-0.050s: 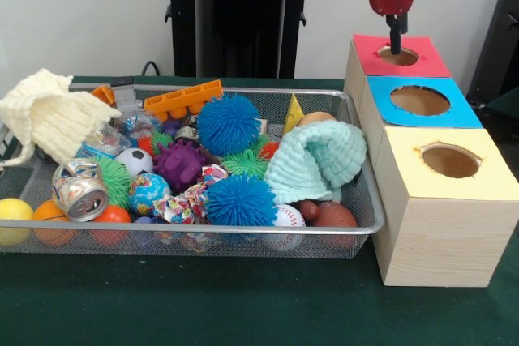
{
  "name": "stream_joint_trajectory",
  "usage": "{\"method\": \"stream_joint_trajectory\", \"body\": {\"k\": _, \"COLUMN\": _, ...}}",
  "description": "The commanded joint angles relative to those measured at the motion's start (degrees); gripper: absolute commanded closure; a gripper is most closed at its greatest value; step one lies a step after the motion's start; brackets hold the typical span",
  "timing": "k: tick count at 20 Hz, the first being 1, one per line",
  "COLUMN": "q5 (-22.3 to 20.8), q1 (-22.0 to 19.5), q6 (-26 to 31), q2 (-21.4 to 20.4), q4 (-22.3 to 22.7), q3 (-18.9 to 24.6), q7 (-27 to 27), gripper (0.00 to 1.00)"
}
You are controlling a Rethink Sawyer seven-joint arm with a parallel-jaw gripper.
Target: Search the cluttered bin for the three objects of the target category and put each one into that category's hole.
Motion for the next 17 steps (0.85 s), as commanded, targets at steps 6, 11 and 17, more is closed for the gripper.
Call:
{"method": "stream_joint_trajectory", "body": {"k": 6, "q5": -0.92, "q1": 2.85, "q6": 3.86, "q2": -0.19, "q4": -11.6, "q3": -6.85, "q7": 19.24, "gripper": 0.0}}
{"method": "stream_joint_trajectory", "body": {"k": 11, "q5": 0.64, "q1": 1.33, "q6": 2.21, "q2": -1.34, "q4": -9.97, "q3": -5.66, "q7": 18.48, "gripper": 0.0}}
{"method": "stream_joint_trajectory", "body": {"k": 17, "q5": -1.9, "q1": 2.69, "q6": 5.16, "q2": -0.66, "q4": -11.05, "q3": -8.2, "q7": 17.84, "gripper": 0.0}}
